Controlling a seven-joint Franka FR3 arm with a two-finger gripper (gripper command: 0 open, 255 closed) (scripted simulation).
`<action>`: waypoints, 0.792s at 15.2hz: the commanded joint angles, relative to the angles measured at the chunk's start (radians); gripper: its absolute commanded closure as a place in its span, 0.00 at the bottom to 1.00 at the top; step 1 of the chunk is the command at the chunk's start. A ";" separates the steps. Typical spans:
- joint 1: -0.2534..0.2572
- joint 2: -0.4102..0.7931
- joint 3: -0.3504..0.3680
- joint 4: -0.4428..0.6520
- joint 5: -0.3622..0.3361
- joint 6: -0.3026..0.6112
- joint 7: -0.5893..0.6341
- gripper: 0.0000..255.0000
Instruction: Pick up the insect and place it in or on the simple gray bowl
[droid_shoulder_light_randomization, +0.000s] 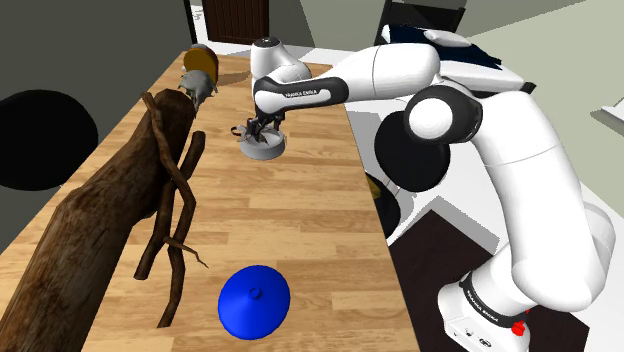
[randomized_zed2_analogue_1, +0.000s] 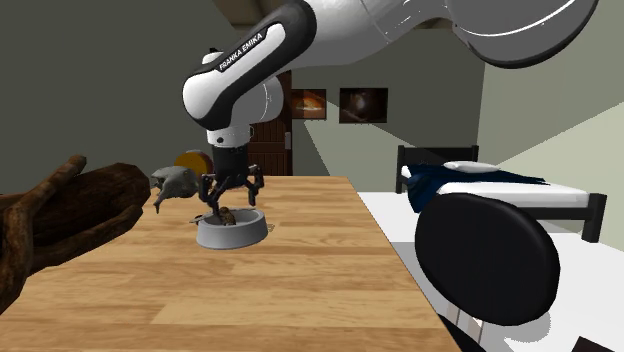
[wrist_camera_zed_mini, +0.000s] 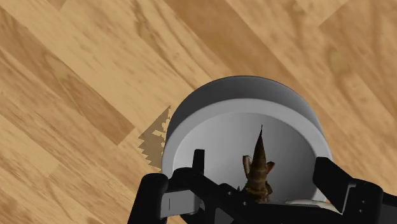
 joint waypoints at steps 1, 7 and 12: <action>-0.001 -0.022 0.004 -0.006 0.004 -0.016 -0.001 0.00; -0.003 -0.078 0.014 -0.011 0.015 -0.067 -0.005 0.00; -0.003 -0.077 0.014 -0.011 0.015 -0.067 -0.005 0.00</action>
